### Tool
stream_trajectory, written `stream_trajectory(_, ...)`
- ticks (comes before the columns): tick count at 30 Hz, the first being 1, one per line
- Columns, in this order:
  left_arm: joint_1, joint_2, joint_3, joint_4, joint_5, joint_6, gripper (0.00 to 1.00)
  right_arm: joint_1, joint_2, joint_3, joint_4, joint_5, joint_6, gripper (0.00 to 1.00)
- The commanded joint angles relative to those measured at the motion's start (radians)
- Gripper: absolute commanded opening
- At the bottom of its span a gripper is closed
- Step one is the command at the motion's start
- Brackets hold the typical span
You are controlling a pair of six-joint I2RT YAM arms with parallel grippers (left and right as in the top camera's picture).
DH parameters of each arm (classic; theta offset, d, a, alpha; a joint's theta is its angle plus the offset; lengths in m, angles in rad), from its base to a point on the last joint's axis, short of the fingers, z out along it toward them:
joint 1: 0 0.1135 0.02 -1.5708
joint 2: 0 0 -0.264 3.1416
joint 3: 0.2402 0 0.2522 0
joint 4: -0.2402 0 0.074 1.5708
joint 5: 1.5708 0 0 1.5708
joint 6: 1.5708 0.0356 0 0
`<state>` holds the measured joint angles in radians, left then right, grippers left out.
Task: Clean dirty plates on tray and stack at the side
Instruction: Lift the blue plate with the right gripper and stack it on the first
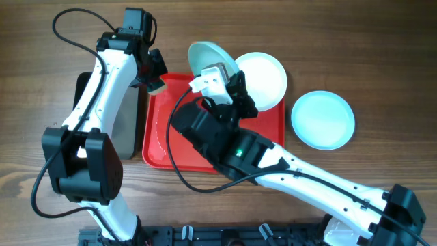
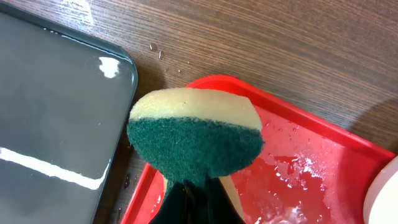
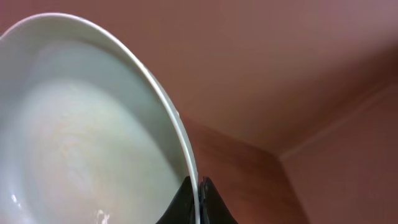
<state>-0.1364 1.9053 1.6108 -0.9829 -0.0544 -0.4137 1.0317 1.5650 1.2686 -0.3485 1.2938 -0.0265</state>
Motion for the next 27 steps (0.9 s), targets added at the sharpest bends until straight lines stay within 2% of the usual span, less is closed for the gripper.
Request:
stream_trajectory(1,-0.001,-0.011,-0.008,0.006,0.006,-0.014,0.04,0.003,-0.021,0.015,0.049,0.112,-0.123,0.04)
stream_trajectory(10,-0.001,-0.011,-0.008,0.006,0.006,-0.014,0.04,0.003,-0.021,0.015,0.065,0.111,-0.129,0.04)
stream_trajectory(13,-0.001,-0.011,-0.008,0.006,0.006,-0.014,0.04,0.003,-0.021,0.014,0.032,-0.005,-0.119,0.04)
stream_trajectory(15,-0.001,-0.011,-0.008,0.005,0.006,-0.014,0.04,0.003,-0.021,0.014,-0.029,-0.081,-0.029,0.04)
stream_trajectory(18,-0.001,-0.011,-0.007,0.005,0.006,-0.014,0.04,-0.008,-0.021,0.014,-0.237,-0.324,0.269,0.04)
stream_trajectory(20,-0.001,-0.011,-0.008,0.005,0.006,-0.013,0.04,-0.036,-0.021,0.014,-0.313,-0.491,0.384,0.04)
stream_trajectory(22,-0.001,-0.011,-0.008,0.005,0.005,-0.013,0.04,-0.090,-0.021,0.014,-0.346,-0.681,0.428,0.04)
stream_trajectory(27,-0.001,-0.011,-0.008,0.005,0.006,-0.013,0.04,-0.303,-0.065,0.014,-0.348,-1.071,0.426,0.04)
